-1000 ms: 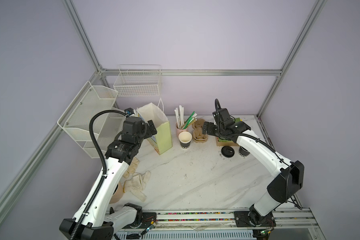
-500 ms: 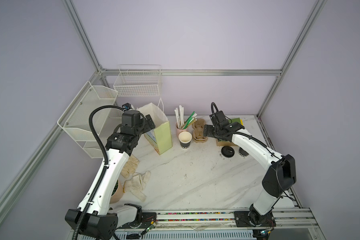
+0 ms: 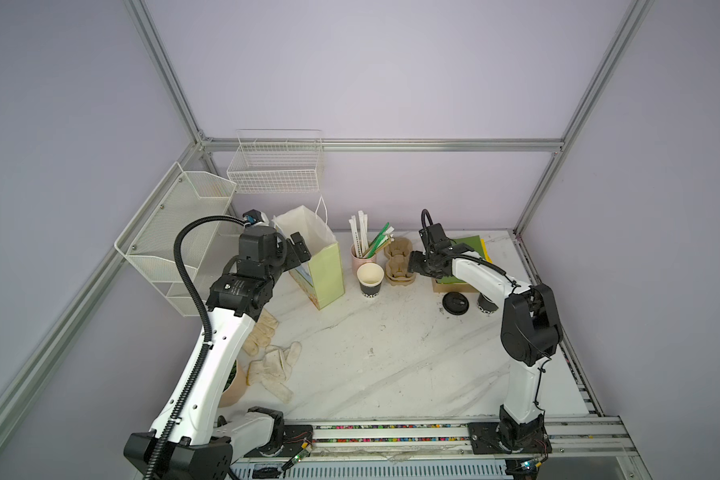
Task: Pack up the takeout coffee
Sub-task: 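Lower the right gripper and pinch the edge of the cardboard cup carrier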
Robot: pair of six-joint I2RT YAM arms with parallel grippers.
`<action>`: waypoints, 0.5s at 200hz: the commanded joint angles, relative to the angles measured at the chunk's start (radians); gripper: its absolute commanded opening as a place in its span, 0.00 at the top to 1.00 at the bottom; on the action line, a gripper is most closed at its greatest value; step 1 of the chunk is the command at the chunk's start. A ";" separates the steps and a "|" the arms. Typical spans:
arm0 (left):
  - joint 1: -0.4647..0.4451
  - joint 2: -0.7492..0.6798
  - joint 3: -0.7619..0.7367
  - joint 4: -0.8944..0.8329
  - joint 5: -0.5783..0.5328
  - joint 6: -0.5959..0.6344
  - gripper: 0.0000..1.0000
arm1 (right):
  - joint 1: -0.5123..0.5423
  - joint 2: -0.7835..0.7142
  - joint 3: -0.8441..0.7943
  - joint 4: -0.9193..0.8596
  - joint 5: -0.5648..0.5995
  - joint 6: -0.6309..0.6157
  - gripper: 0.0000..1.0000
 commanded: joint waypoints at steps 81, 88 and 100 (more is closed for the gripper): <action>0.009 -0.030 -0.090 0.063 0.009 0.035 0.00 | -0.032 0.050 -0.094 0.195 -0.209 0.139 0.40; 0.009 -0.030 -0.091 0.064 0.010 0.036 0.00 | -0.033 0.053 -0.098 0.195 -0.208 0.140 0.41; 0.009 -0.029 -0.095 0.066 0.011 0.036 0.00 | -0.037 0.058 -0.104 0.197 -0.199 0.150 0.42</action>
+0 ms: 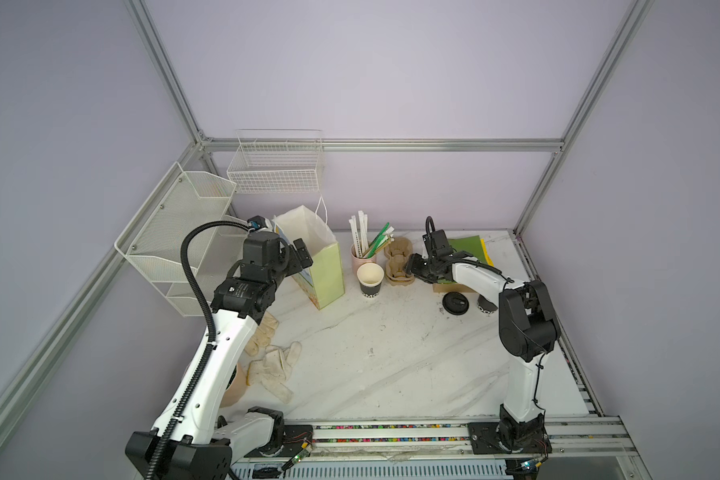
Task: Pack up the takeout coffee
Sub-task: 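Lower the right gripper and pinch the edge of the cardboard cup carrier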
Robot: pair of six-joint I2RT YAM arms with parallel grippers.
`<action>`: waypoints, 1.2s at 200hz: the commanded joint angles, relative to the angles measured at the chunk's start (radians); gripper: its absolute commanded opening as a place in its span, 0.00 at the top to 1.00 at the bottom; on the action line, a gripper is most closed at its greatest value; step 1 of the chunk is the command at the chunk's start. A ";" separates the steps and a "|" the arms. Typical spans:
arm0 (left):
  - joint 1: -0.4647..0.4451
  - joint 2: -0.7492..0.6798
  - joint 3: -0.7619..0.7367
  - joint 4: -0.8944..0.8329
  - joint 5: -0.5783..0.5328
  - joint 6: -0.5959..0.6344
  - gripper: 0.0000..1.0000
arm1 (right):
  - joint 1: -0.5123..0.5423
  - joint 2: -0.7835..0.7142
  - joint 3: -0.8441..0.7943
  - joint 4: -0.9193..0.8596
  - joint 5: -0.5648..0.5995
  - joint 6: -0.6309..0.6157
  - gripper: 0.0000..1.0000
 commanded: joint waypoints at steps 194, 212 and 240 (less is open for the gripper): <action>0.016 -0.006 -0.046 0.051 0.031 0.024 0.00 | -0.013 0.002 -0.031 0.089 -0.021 0.029 0.65; 0.016 -0.004 -0.044 0.048 0.032 0.022 0.00 | -0.013 -0.004 -0.033 0.094 -0.023 0.024 0.66; 0.017 -0.006 -0.047 0.049 0.032 0.024 0.00 | -0.014 -0.020 -0.045 0.118 -0.029 0.023 0.68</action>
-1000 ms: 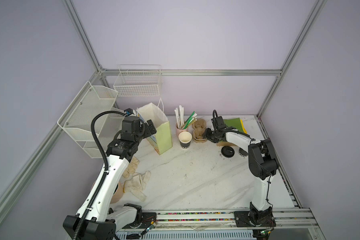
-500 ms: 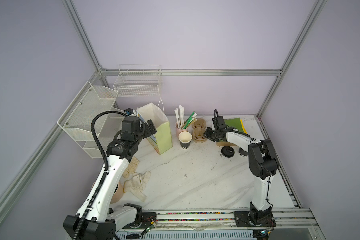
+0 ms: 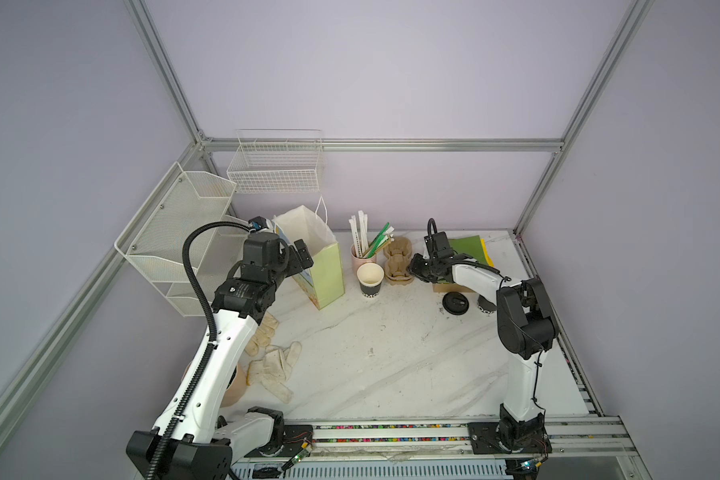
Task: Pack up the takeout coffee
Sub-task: 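Lower the right gripper and pinch the edge of the cardboard cup carrier, then lift the cardboard cup carrier upward with the right gripper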
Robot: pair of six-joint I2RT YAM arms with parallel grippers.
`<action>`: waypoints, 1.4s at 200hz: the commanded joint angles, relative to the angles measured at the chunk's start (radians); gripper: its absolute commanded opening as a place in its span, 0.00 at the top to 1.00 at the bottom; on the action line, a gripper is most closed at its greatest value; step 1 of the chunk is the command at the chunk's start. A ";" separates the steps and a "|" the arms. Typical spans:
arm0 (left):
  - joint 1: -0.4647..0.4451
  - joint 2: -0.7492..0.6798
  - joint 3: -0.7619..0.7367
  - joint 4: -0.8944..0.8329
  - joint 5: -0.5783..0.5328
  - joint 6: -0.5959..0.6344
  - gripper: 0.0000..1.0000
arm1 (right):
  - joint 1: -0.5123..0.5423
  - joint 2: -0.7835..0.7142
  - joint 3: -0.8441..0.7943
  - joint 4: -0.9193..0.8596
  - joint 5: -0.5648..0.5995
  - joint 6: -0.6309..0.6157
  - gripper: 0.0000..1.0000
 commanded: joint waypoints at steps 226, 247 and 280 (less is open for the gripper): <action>0.015 -0.009 -0.042 0.039 0.015 0.022 0.00 | -0.003 -0.107 -0.050 0.116 -0.062 -0.013 1.00; 0.015 -0.009 -0.042 0.039 0.015 0.022 0.00 | -0.008 -0.119 -0.068 0.141 -0.081 -0.017 1.00; 0.015 -0.010 -0.042 0.035 0.012 0.025 0.00 | -0.032 -0.138 -0.106 0.198 -0.134 -0.004 1.00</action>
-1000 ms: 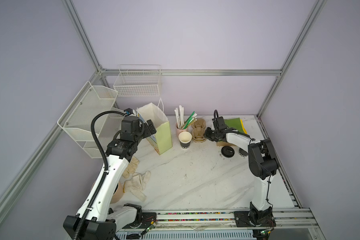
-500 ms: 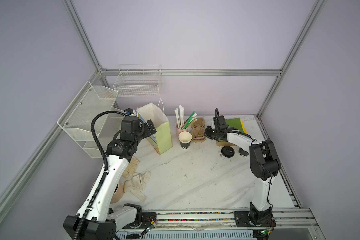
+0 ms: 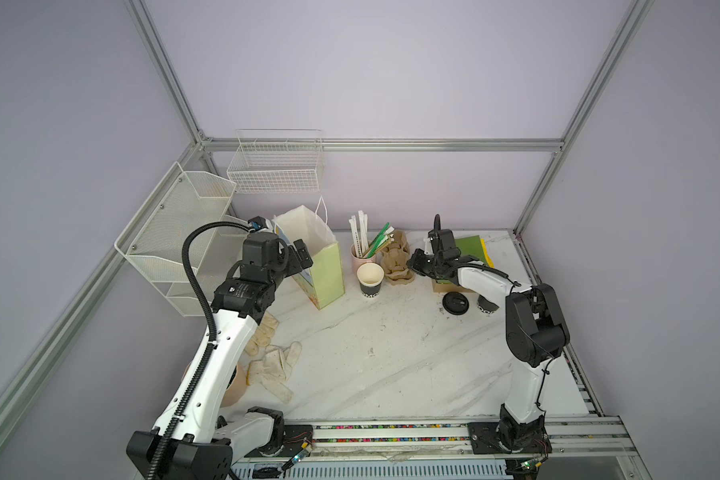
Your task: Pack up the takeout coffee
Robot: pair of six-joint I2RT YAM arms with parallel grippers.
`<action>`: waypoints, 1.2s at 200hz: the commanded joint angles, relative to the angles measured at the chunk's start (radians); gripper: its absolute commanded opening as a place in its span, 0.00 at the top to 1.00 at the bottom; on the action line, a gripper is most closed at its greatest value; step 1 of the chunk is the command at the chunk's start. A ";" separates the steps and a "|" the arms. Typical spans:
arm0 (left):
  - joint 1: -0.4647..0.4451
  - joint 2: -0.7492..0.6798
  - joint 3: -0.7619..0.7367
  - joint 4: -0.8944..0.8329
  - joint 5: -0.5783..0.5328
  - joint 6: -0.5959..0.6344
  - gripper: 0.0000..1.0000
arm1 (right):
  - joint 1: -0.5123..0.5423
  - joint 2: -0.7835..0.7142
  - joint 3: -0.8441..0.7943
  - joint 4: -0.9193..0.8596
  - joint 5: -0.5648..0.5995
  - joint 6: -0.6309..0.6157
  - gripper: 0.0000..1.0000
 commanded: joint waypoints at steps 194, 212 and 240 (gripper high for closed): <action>0.010 -0.032 -0.084 0.068 0.033 0.014 0.00 | -0.047 -0.933 -0.748 -0.325 -0.005 0.073 1.00; 0.010 -0.032 -0.086 0.068 0.033 0.013 0.00 | -0.046 -0.929 -0.797 -0.278 -0.028 0.066 1.00; 0.010 -0.032 -0.092 0.068 0.031 0.016 0.00 | -0.046 -0.898 -0.844 -0.205 -0.012 0.056 1.00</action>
